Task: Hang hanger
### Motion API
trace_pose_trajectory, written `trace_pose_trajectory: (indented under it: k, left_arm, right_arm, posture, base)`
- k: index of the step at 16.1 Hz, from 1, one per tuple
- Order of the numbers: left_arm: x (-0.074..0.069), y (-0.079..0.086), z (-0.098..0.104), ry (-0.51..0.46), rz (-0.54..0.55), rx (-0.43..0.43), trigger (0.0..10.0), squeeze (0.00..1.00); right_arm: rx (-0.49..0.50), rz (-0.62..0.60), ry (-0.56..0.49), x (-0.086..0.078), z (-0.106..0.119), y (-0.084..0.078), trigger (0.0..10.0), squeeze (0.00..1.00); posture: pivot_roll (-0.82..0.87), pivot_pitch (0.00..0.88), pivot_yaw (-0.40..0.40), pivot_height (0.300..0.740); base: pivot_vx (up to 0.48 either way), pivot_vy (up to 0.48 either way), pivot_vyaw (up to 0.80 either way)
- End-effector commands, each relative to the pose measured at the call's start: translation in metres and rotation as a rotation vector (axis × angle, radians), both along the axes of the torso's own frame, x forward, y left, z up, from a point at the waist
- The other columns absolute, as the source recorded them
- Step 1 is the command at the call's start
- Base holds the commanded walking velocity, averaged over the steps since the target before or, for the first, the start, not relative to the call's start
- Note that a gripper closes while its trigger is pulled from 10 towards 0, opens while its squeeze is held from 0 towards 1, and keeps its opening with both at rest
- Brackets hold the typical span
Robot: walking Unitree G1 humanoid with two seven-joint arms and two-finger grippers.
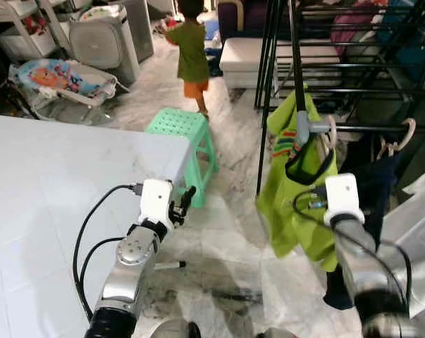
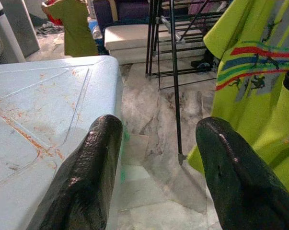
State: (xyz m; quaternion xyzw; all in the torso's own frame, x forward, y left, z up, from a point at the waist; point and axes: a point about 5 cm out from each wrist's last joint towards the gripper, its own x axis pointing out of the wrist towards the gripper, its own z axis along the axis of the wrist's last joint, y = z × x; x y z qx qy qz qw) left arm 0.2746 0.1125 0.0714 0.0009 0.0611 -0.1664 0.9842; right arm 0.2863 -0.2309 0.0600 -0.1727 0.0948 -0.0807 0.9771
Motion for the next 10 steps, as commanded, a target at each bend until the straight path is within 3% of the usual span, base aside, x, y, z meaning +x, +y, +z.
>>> trace_pose_trajectory:
  k: [1, 7, 10]
  left_arm:
    - [-0.001, 0.004, -0.001, -0.001, 0.010, 0.021, 10.0, 0.00]
    - [0.001, 0.004, -0.003, 0.002, 0.023, 0.033, 10.0, 0.00]
    - [0.000, 0.004, -0.003, 0.003, 0.022, 0.034, 10.0, 0.00]
  right_arm:
    - [0.003, -0.007, -0.155, 0.003, 0.028, 0.005, 10.0, 0.00]
    - [0.107, -0.084, -0.112, -0.036, 0.009, 0.004, 10.0, 0.00]
    - [0.167, -0.118, -0.010, -0.054, -0.003, 0.006, 10.0, 0.00]
  posture:
    - [-0.08, 0.000, 0.087, 0.740]
    - [-0.08, 0.000, 0.087, 0.740]
    - [-0.08, 0.000, 0.082, 0.740]
  base:
    - [0.000, 0.000, 0.00]
    - [0.000, 0.000, 0.00]
    - [0.000, 0.000, 0.00]
